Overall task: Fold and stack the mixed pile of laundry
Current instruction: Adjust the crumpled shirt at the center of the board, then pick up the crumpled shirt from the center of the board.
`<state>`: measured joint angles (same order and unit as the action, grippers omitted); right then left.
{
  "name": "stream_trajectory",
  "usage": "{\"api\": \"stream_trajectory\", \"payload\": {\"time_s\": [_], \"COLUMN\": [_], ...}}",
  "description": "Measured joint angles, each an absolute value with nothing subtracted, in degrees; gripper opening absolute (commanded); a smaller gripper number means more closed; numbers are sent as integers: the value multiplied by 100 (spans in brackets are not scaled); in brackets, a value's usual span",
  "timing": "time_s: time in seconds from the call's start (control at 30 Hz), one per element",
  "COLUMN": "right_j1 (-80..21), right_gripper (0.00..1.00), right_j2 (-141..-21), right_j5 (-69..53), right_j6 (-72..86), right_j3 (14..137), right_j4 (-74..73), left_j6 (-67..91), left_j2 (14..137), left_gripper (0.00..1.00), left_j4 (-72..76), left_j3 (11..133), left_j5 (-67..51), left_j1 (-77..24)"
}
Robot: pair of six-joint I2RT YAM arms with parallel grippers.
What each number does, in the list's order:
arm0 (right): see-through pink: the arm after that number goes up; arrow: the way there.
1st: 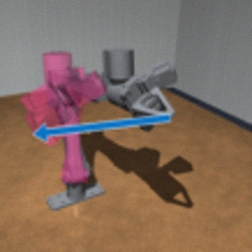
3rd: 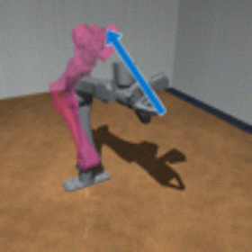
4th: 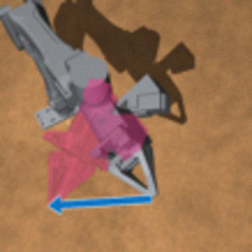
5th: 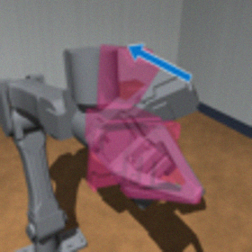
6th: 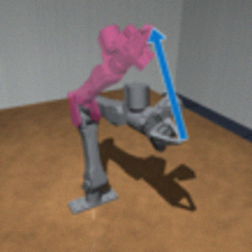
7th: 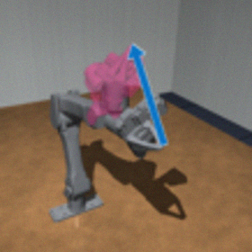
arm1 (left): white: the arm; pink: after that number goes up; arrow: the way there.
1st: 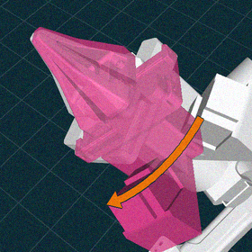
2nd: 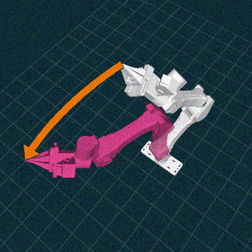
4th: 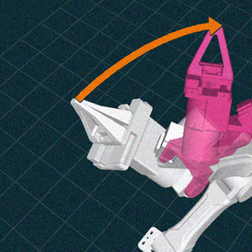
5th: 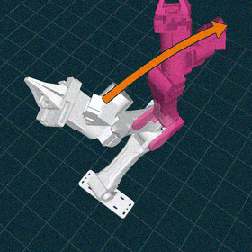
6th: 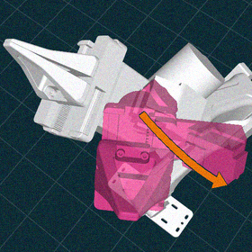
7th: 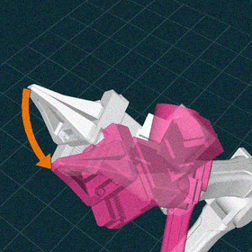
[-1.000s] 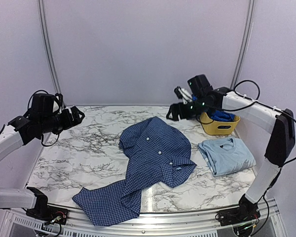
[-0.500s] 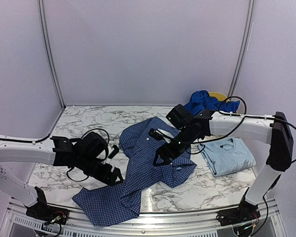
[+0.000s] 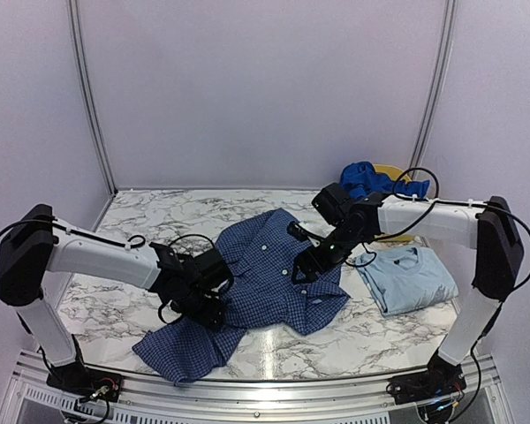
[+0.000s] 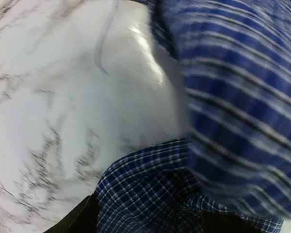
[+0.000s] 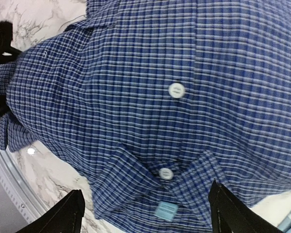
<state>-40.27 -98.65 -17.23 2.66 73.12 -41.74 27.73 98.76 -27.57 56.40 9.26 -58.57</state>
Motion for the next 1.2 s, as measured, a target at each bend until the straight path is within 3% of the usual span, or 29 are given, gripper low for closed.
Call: {"api": "stream_trajectory", "payload": {"time_s": [0.13, 0.37, 0.67, 0.9, 0.97, 1.0, 1.1, 1.2], "right_j1": [-3896, -4512, -5380, -5478, -5478, -5478, -5474, -5476], "right_gripper": [72, 68, 62, 63, 64, 66, 70, 74], "right_j2": [-9642, -9732, -11037, -11393, -11369, -11358, -11216, -10809], "right_j5": [-1542, -1138, -829, -727, -692, -683, -615, -534], "right_j6": [51, -320, -349, -307, -311, -314, -344, -434], "right_j3": [7314, 7644, 9323, 9502, 9502, 9500, 9343, 8853], "right_j4": [-4158, -4038, -3706, -3756, -3754, -3754, -3614, -3304], "left_j6": [2749, 2405, 3465, 4641, 4893, 4919, 5085, 5100], "left_j2": [10221, 9911, 7955, 7470, 7518, 7533, 7883, 8182], "left_gripper": [76, 92, 96, 98, 90, 82, 28, 4], "left_j4": [-2869, -2668, -2429, -2871, -3004, -3013, -3116, -3109], "left_j3": [6128, 6713, 4954, 3800, 3701, 3699, 3852, 4154], "left_j5": [1168, 360, -298, -84, 51, 78, 248, 255], "left_j1": [-4818, -3695, -3481, -3588, -3699, -3754, -3857, -3798]}}
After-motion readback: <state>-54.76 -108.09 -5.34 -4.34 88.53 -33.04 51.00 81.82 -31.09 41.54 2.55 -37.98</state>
